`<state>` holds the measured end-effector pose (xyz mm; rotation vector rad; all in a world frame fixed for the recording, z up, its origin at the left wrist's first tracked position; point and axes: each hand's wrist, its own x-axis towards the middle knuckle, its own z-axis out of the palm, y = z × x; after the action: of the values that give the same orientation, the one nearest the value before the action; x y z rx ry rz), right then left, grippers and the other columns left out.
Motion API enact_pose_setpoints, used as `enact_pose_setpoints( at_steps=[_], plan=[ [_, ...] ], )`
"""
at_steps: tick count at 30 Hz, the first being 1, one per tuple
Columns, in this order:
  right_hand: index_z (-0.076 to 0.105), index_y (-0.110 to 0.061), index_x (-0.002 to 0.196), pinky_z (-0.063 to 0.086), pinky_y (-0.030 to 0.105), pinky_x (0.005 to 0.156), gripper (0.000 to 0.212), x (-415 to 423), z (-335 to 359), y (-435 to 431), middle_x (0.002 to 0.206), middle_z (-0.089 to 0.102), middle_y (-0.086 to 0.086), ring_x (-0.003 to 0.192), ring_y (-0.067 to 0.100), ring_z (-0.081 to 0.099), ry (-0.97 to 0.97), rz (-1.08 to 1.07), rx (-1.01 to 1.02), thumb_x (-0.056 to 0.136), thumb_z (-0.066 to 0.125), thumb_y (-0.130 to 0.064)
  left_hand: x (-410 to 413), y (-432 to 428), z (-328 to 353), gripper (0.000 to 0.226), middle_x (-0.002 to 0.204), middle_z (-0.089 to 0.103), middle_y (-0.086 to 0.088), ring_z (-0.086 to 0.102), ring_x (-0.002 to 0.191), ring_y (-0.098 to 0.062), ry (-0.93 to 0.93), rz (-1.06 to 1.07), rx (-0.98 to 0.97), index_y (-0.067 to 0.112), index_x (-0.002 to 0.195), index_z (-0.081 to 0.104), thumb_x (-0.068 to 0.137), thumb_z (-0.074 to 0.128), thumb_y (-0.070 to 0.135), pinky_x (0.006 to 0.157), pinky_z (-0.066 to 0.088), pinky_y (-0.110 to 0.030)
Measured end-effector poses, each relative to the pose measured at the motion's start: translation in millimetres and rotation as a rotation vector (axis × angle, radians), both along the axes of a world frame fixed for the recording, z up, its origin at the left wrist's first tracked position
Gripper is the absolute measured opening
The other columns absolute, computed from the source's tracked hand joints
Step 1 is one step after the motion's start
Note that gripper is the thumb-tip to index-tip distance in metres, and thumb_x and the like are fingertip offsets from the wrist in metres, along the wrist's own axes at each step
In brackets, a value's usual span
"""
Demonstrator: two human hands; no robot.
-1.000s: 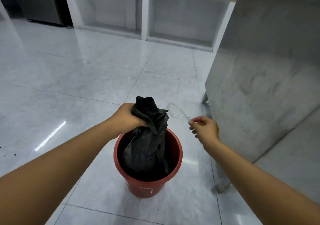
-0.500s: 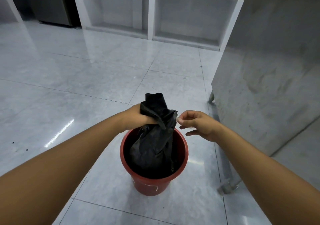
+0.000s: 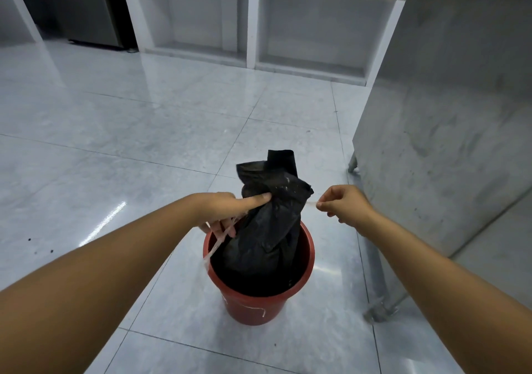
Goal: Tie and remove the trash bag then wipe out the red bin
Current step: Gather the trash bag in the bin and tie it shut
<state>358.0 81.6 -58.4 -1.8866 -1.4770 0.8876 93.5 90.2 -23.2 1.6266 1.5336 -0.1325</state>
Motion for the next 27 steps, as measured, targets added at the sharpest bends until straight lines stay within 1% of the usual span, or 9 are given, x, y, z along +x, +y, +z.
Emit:
enact_pose_setpoints(
  at_steps=[5, 9, 11, 14, 17, 19, 22, 25, 27],
  plan=[
    [0.061, -0.019, 0.062, 0.046, 0.023, 0.058, 0.020, 4.0, -9.0, -20.2, 0.068, 0.064, -0.001, 0.066, 0.016, 0.061, -0.322, 0.081, -0.082, 0.076, 0.075, -0.018, -4.5, -13.3, -17.9, 0.090, 0.071, 0.065, -0.009, 0.067, 0.049, -0.022, -0.024, 0.180, -0.011, 0.009, 0.080, 0.055, 0.056, 0.033, 0.093, 0.054, 0.052, -0.027],
    [0.059, -0.019, 0.061, 0.045, 0.021, 0.056, 0.019, -5.6, -10.9, -41.6, 0.073, 0.064, -0.001, 0.068, 0.016, 0.062, -0.525, 0.226, -0.210, 0.075, 0.072, -0.015, -1.0, -18.4, -13.9, 0.099, 0.068, 0.061, -0.010, 0.064, 0.050, -0.025, -0.048, 0.273, -0.082, 0.003, 0.077, 0.059, 0.056, 0.027, 0.095, 0.055, 0.052, -0.028],
    [0.061, -0.018, 0.061, 0.047, 0.020, 0.054, 0.016, -13.9, -9.0, -52.0, 0.068, 0.066, -0.001, 0.061, 0.012, 0.060, -0.444, 0.278, -0.256, 0.073, 0.071, -0.012, 1.2, -22.9, -10.8, 0.094, 0.070, 0.056, -0.010, 0.061, 0.051, -0.024, -0.111, 0.301, -0.148, 0.004, 0.082, 0.057, 0.063, 0.028, 0.091, 0.057, 0.052, -0.031],
    [0.069, -0.009, 0.065, 0.051, 0.022, 0.049, 0.005, -28.8, -0.4, -65.6, 0.059, 0.070, 0.002, 0.043, 0.008, 0.057, -0.177, 0.296, -0.367, 0.069, 0.073, -0.011, 7.9, -33.3, -13.5, 0.079, 0.083, 0.053, -0.011, 0.057, 0.054, -0.023, -0.329, 0.510, -0.099, 0.000, 0.111, 0.049, 0.076, 0.052, 0.071, 0.053, 0.053, -0.032],
    [0.071, -0.009, 0.066, 0.051, 0.021, 0.047, 0.009, -42.9, 8.7, -73.7, 0.060, 0.070, 0.004, 0.044, 0.011, 0.060, 0.035, 0.298, -0.438, 0.068, 0.078, -0.015, 13.2, -47.5, -17.2, 0.054, 0.086, 0.059, -0.013, 0.063, 0.062, -0.028, -0.477, 0.708, 0.058, -0.001, 0.104, 0.050, 0.081, 0.066, 0.046, 0.059, 0.058, -0.037],
    [0.070, -0.015, 0.063, 0.050, 0.020, 0.047, 0.010, -50.5, 13.4, -77.2, 0.058, 0.070, 0.002, 0.046, 0.012, 0.063, 0.131, 0.284, -0.486, 0.070, 0.077, -0.017, 13.8, -56.4, -17.8, 0.041, 0.074, 0.064, -0.010, 0.064, 0.062, -0.028, -0.430, 0.683, 0.117, 0.003, 0.085, 0.057, 0.084, 0.061, 0.044, 0.063, 0.057, -0.036],
    [0.072, -0.017, 0.062, 0.051, 0.020, 0.048, 0.012, -58.3, 18.3, -80.0, 0.059, 0.071, 0.000, 0.049, 0.014, 0.066, 0.241, 0.239, -0.539, 0.074, 0.075, -0.017, 7.9, -68.8, -11.4, 0.053, 0.054, 0.067, -0.001, 0.062, 0.058, -0.022, -0.272, 0.511, 0.035, 0.009, 0.066, 0.067, 0.090, 0.045, 0.050, 0.056, 0.047, -0.027],
    [0.075, -0.017, 0.063, 0.050, 0.020, 0.047, 0.013, -62.0, 20.8, -81.8, 0.063, 0.073, 0.001, 0.049, 0.014, 0.065, 0.306, 0.207, -0.573, 0.076, 0.073, -0.015, 7.8, -76.9, -6.9, 0.045, 0.081, 0.075, -0.008, 0.069, 0.069, -0.023, -0.216, 0.309, -0.237, 0.007, 0.086, 0.068, 0.093, 0.038, 0.040, 0.058, 0.053, -0.029],
    [0.075, -0.017, 0.063, 0.050, 0.020, 0.048, 0.012, -65.0, 21.6, -84.3, 0.067, 0.074, 0.002, 0.050, 0.013, 0.064, 0.337, 0.208, -0.593, 0.075, 0.074, -0.016, 10.9, -79.2, -11.0, 0.029, 0.089, 0.072, -0.010, 0.070, 0.078, -0.023, -0.265, 0.271, -0.260, 0.002, 0.100, 0.066, 0.091, 0.048, 0.024, 0.063, 0.057, -0.027]
  ],
)
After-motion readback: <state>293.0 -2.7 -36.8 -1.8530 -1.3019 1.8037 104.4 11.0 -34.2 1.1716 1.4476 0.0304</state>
